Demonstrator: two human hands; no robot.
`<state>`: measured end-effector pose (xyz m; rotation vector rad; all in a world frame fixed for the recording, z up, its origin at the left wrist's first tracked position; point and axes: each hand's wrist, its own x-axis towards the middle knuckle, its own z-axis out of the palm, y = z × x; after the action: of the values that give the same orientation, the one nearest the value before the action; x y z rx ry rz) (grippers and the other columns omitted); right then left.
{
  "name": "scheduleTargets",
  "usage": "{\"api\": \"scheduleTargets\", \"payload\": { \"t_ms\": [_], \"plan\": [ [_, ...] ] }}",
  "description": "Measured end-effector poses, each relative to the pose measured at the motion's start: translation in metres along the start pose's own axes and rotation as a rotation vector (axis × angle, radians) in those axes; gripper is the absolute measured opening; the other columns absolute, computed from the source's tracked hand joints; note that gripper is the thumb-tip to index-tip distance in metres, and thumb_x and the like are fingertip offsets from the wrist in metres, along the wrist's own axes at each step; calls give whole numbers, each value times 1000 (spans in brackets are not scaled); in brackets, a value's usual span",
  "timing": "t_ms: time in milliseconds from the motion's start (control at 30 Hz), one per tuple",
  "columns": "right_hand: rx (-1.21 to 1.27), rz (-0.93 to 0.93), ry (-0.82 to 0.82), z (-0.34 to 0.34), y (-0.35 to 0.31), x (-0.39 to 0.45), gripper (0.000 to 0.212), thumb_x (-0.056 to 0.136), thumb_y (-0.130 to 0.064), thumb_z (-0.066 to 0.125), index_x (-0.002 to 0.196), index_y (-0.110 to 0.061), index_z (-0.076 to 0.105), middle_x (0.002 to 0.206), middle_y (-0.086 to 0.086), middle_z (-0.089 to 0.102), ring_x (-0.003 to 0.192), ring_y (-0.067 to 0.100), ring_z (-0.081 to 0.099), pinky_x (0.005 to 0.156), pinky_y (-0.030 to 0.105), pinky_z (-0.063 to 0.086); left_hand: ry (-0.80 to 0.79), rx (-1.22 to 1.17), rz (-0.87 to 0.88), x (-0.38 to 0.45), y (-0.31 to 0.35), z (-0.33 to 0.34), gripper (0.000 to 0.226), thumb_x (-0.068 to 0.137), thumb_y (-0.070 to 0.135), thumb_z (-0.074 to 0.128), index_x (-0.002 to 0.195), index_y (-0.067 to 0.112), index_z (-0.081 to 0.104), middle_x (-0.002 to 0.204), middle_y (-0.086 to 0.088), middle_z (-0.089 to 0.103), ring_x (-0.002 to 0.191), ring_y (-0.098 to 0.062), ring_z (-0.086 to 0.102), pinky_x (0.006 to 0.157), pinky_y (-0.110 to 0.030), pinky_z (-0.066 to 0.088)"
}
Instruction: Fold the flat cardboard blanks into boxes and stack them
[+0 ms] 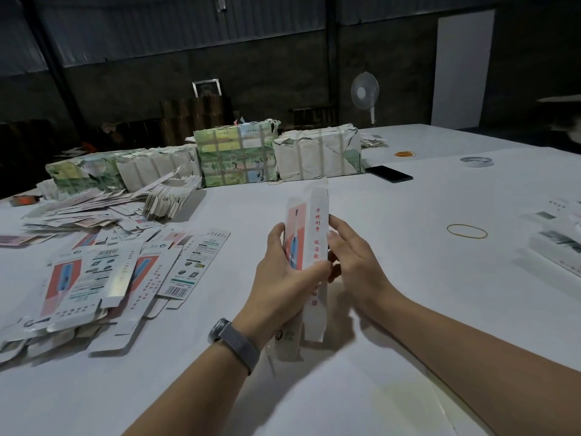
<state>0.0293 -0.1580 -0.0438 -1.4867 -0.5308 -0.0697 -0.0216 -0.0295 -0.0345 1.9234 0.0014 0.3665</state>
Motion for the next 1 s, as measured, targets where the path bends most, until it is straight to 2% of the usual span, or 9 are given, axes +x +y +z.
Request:
{"api": "scheduleTargets", "payload": {
  "t_ms": [200, 333, 433, 533, 600, 667, 767, 867, 1000],
  "plan": [
    [48, 7, -39, 1, 4, 1, 41, 103, -32, 48, 144, -28, 41, 128, -1, 62, 115, 17, 65, 93, 35, 56, -10, 79, 44, -5, 2, 8, 89, 76, 41, 81, 147, 31, 29, 114, 20, 59, 91, 0, 67, 75, -26, 62],
    [117, 75, -165, 0, 2, 4, 62, 92, -57, 52, 146, -36, 29, 131, -7, 57, 111, 6, 66, 86, 23, 56, -30, 136, 93, -8, 8, 8, 84, 70, 48, 64, 144, 38, 26, 111, 18, 60, 85, -2, 67, 61, -16, 55],
    [76, 34, -162, 2, -5, 11, 64, 87, -54, 52, 144, -41, 27, 129, -17, 53, 107, -4, 63, 82, 18, 55, -38, 136, 131, -9, 11, 10, 75, 73, 45, 58, 141, 44, 26, 111, 13, 61, 88, -6, 67, 58, -13, 50],
    [-36, -33, -118, 2, -11, 13, 57, 85, -50, 52, 137, -44, 30, 120, -26, 53, 99, -13, 61, 79, 16, 54, -21, 162, 173, -9, 11, 11, 76, 76, 43, 57, 145, 39, 26, 124, 9, 57, 106, -9, 63, 76, -14, 54],
    [-179, -65, -69, -2, -12, 14, 58, 83, -52, 50, 138, -40, 34, 114, -26, 57, 98, -8, 64, 83, 22, 56, -14, 174, 190, -9, 12, 12, 81, 76, 43, 57, 150, 30, 27, 133, 6, 54, 117, -12, 58, 93, -28, 55],
    [-239, -72, -36, -4, -12, 13, 52, 82, -49, 47, 132, -38, 38, 107, -25, 60, 94, -3, 66, 84, 27, 59, -13, 198, 203, -10, 11, 11, 85, 74, 46, 59, 151, 29, 27, 135, 5, 51, 119, -13, 55, 98, -34, 54],
    [-177, -50, -34, -3, -14, 11, 45, 81, -40, 42, 126, -36, 40, 108, -18, 60, 96, 5, 66, 81, 24, 59, -53, 197, 185, -10, 8, 10, 86, 72, 49, 65, 148, 38, 26, 133, 8, 48, 118, -12, 55, 95, -28, 55],
    [-63, -4, -35, -5, -16, 10, 44, 79, -33, 40, 122, -29, 49, 112, -4, 63, 103, 19, 67, 84, 38, 60, -155, 28, 112, -9, 6, 8, 60, 75, 51, 63, 123, 62, 28, 123, 12, 50, 104, -6, 65, 78, -21, 58],
    [17, 56, -133, -4, -17, 1, 36, 79, -37, 43, 111, -25, 57, 86, 1, 65, 71, 8, 70, 59, 21, 55, -57, -174, 53, -5, 5, 9, 23, 96, 60, 44, 117, 57, 36, 97, 9, 67, 80, -4, 73, 62, -15, 55]
  ]
}}
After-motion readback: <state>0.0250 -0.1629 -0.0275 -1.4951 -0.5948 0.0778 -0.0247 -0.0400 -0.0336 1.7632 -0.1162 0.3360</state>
